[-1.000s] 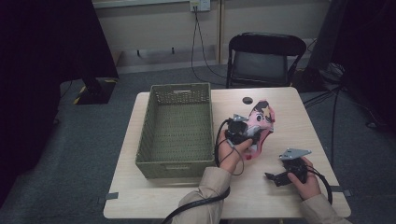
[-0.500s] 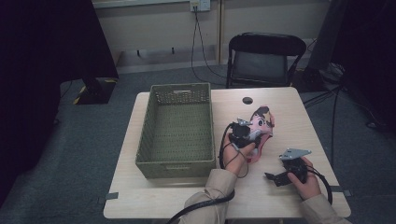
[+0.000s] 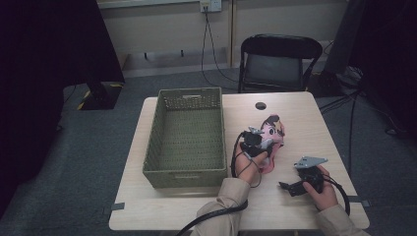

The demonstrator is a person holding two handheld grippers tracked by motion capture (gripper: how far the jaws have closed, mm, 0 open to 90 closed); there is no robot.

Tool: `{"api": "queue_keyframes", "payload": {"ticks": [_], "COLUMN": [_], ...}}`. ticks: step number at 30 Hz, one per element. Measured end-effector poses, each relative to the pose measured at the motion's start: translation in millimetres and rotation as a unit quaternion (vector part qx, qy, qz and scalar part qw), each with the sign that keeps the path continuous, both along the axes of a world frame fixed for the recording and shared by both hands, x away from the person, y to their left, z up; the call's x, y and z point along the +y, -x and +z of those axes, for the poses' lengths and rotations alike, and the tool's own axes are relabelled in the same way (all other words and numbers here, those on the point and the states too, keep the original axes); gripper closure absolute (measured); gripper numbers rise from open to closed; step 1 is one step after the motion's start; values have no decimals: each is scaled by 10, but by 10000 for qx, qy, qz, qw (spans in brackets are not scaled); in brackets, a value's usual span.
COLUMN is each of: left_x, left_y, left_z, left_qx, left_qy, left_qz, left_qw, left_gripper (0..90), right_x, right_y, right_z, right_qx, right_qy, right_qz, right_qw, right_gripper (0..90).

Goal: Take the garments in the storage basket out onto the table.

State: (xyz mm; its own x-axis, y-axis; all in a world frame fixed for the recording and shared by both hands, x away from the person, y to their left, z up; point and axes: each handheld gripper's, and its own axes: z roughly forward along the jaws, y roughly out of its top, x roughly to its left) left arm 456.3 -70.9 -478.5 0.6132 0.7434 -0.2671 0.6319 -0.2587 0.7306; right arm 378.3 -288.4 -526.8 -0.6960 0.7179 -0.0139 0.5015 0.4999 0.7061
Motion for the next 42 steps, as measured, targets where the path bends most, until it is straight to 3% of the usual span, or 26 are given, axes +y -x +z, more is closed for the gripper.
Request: {"api": "queue_keyframes", "payload": {"ticks": [16, 42], "left_x": [-57, -85], "left_y": [-42, -80], "left_z": [-105, -153], "left_qx": [16, 80], "left_qy": [-257, -344], "left_qz": [-36, -43], "left_qw": [9997, 9994], "left_gripper": [480, 406], "right_x": [1, 1], "right_y": [1, 1], "right_z": [0, 0], "right_qx": [0, -1], "right_qy": [1, 2], "right_qz": [-7, -8], "right_qw": [10000, 10000], "right_gripper": [0, 0]}}
